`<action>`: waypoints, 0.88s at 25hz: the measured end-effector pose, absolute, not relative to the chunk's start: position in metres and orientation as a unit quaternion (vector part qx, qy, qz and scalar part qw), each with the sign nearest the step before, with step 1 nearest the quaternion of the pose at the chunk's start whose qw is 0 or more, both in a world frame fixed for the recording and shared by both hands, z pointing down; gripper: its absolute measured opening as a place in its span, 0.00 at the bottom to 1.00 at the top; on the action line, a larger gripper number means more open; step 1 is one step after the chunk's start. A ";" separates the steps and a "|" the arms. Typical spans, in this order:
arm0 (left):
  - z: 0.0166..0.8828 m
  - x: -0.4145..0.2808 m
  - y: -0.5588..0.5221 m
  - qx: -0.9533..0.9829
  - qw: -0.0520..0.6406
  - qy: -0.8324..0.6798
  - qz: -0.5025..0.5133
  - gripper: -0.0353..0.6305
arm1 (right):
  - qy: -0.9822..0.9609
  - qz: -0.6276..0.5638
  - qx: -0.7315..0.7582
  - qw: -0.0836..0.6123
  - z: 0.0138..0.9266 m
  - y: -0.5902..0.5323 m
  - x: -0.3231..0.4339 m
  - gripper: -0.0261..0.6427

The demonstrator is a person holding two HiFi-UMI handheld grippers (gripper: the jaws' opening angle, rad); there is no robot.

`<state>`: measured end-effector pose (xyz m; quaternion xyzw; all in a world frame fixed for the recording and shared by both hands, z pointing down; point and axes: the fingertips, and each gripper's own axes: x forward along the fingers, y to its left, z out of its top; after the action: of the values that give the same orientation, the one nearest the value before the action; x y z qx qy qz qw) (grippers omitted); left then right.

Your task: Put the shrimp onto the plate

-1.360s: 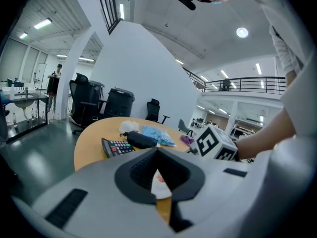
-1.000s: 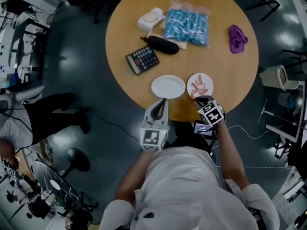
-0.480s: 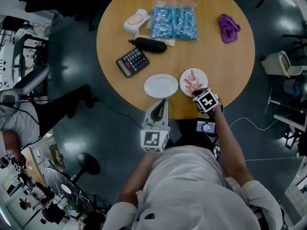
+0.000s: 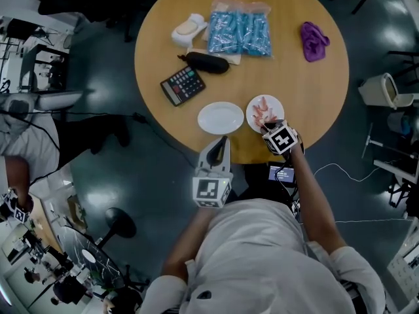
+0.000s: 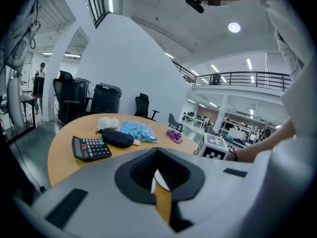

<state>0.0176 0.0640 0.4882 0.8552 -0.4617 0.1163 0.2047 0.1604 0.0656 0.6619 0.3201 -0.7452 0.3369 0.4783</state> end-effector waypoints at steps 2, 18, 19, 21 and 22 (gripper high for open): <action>0.487 0.020 0.063 0.858 0.198 -0.458 0.117 0.06 | -0.744 0.329 0.327 0.482 0.661 0.064 0.164 0.15; 0.412 0.034 0.049 0.884 0.170 -0.429 0.074 0.06 | -0.816 0.158 0.522 0.195 0.472 0.028 0.184 0.08; 0.402 0.035 0.049 0.886 0.162 -0.428 0.071 0.06 | -0.817 0.141 0.529 0.181 0.457 0.030 0.185 0.08; 0.383 0.037 0.049 0.891 0.147 -0.424 0.066 0.06 | -0.816 0.113 0.546 0.153 0.427 0.033 0.186 0.08; 0.376 0.037 0.049 0.893 0.143 -0.422 0.063 0.06 | -0.812 0.104 0.557 0.141 0.412 0.035 0.187 0.08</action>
<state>0.0372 0.0491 0.3755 0.8928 -0.4223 0.0633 0.1432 0.1874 0.0352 0.4122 0.5569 -0.8119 0.1038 0.1411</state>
